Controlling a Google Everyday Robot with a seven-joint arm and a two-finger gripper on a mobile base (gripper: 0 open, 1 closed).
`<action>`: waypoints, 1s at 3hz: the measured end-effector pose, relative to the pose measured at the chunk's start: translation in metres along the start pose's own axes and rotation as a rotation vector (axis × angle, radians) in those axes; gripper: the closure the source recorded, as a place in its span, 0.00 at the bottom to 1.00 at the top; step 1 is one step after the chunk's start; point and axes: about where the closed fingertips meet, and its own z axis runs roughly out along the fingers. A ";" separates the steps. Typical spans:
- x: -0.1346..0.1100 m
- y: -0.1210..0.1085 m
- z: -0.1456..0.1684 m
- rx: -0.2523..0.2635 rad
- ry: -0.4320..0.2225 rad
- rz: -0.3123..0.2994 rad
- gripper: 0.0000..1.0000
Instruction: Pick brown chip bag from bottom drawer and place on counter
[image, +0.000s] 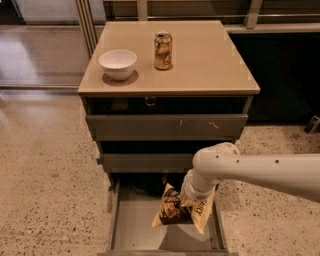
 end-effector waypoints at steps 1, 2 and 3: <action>-0.013 -0.004 -0.055 0.050 0.067 -0.031 1.00; -0.020 -0.008 -0.085 0.079 0.101 -0.049 1.00; -0.029 -0.008 -0.118 0.122 0.124 -0.069 1.00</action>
Offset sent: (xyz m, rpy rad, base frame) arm 0.0094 -0.0047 0.1264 -0.1329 -0.1433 0.0285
